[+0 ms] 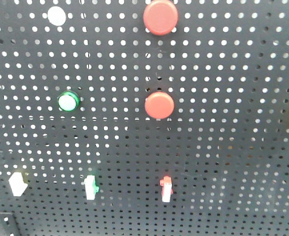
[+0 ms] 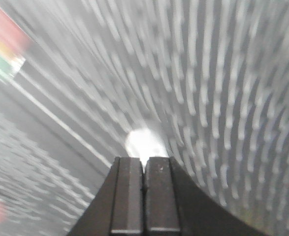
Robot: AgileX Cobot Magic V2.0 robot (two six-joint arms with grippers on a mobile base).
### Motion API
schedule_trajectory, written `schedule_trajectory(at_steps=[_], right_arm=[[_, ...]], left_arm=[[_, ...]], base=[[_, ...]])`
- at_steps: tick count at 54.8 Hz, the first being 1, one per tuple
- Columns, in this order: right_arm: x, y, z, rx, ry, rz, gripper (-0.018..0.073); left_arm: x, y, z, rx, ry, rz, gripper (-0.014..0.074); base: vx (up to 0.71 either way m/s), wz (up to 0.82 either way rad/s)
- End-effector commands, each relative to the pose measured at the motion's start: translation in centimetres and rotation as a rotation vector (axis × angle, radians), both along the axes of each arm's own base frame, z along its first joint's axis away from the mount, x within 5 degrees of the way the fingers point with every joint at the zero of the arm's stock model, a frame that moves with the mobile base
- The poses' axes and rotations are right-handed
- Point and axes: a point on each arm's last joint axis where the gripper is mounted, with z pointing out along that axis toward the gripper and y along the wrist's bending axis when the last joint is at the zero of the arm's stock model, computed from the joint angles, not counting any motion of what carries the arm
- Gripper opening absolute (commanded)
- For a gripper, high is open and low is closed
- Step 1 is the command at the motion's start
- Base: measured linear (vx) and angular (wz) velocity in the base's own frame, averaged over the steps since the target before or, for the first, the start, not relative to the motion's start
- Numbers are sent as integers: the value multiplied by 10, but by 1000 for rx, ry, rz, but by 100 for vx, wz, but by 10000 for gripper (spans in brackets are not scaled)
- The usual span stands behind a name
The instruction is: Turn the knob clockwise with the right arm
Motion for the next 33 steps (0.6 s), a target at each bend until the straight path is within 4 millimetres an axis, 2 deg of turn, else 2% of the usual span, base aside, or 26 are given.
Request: schedule_trajectory(at_steps=[1, 8, 15, 24, 33], right_arm=[[-5, -2, 7, -35, -58, -18, -8], [-21, -7, 5, -107, -70, -21, -8], [-31, -10, -6, -351, -93, -68, -8], [-36, -9, -39, -609, -104, -89, -8], [-27, 0, -75, -800, -221, -121, -8]], left_arm=[[-1, -1, -3, -14, -58, -13, -6], [-1, -1, -3, -14, -58, -13, -6], [-1, -1, -3, -14, -58, -13, -6], [-1, -1, -3, -14, -58, -13, -6], [-1, -1, -3, -14, -58, -13, -6]], base=[[0, -1], [0, 0], [0, 0], [0, 0], [0, 0]])
